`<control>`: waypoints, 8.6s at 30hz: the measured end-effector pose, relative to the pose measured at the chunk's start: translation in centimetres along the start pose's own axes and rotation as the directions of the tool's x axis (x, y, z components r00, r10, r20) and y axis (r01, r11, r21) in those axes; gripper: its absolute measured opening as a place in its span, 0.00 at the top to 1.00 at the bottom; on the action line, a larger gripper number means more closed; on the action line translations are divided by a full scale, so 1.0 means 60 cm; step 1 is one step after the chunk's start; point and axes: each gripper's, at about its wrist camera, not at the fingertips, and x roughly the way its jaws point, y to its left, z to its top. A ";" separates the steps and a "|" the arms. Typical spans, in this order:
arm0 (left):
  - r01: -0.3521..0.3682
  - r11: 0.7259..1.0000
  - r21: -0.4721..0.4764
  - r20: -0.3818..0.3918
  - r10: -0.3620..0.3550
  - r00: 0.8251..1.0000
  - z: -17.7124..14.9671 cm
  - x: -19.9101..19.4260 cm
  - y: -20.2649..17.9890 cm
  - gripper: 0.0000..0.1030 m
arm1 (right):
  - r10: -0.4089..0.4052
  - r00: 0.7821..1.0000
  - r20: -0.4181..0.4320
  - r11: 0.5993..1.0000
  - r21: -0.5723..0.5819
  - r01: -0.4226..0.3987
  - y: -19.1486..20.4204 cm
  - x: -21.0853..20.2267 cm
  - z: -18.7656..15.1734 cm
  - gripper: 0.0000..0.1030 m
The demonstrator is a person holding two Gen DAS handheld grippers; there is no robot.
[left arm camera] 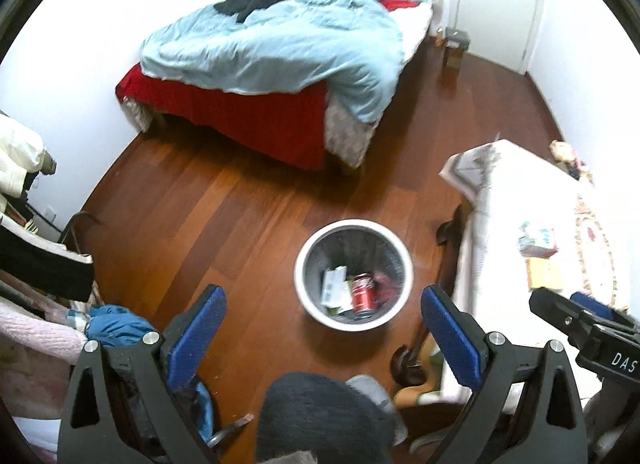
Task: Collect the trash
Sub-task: 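Move both open tools back from the bin toward the table, then grasp the yellow cigarette pack with the left tool while the right tool grasps the panda chip bag, then lift the yellow pack and the chip bag off the table toward the bin, then open both tools over the bin to drop the pack and chip bag, then move both open tools back from the bin toward the table, then grasp the Perfectland milk carton with the right tool while the left tool grasps the white tissue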
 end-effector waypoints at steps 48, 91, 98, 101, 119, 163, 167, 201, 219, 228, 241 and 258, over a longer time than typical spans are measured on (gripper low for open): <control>0.532 0.557 0.638 -0.548 -0.157 0.822 -0.066 0.280 -0.676 0.32 | -0.141 0.990 0.000 0.728 0.677 0.104 -0.722 -0.063 -0.152 0.48; 0.448 0.777 0.442 -0.504 -0.199 0.841 -0.078 0.248 -0.632 0.37 | -0.315 0.923 -0.223 0.888 0.274 0.369 -0.703 -0.020 -0.055 0.13; 0.422 0.733 0.533 -0.473 -0.155 0.868 -0.118 0.266 -0.630 0.36 | -0.299 0.920 -0.254 0.902 0.238 0.359 -0.714 0.006 -0.056 0.50; 0.414 0.677 0.609 -0.455 -0.129 0.881 -0.146 0.247 -0.652 0.36 | -0.247 0.926 -0.286 0.911 0.257 0.323 -0.706 0.005 -0.064 0.52; 0.414 0.603 0.682 -0.406 -0.159 0.900 -0.181 0.218 -0.643 0.46 | -0.264 0.926 -0.269 0.925 0.201 0.322 -0.637 0.027 -0.078 0.56; 0.216 0.970 -0.114 -0.300 -0.241 0.923 0.078 0.448 0.075 0.46 | -0.119 0.931 -0.346 0.989 -0.122 0.081 0.047 0.462 0.116 0.58; 0.188 0.976 -0.112 -0.335 -0.215 0.917 0.073 0.474 0.070 0.45 | -0.132 0.919 -0.372 0.989 -0.108 0.098 0.030 0.504 0.113 0.58; 0.007 0.998 -0.058 -0.147 -0.016 0.989 0.039 0.238 0.086 0.04 | -0.193 0.951 -0.241 0.971 -0.188 0.149 0.046 0.321 0.064 0.03; -0.122 0.992 -0.013 -0.070 0.121 0.990 0.067 0.213 -0.093 0.04 | -0.076 0.995 -0.070 0.952 0.292 0.094 -0.196 0.113 0.117 0.03; -0.219 0.967 0.130 -0.154 0.238 0.959 0.078 0.376 -0.199 0.04 | -0.188 0.972 -0.140 0.820 0.521 0.234 -0.384 0.186 0.190 0.03; -0.195 0.966 0.167 -0.148 0.220 0.964 0.077 0.374 -0.208 0.04 | -0.278 0.942 -0.189 0.874 0.357 0.329 -0.394 0.233 0.202 0.33; 0.332 0.877 0.346 -0.341 -0.212 0.916 -0.153 0.191 -0.373 0.05 | -0.262 0.943 -0.206 0.837 0.438 0.329 -0.553 -0.030 -0.171 0.36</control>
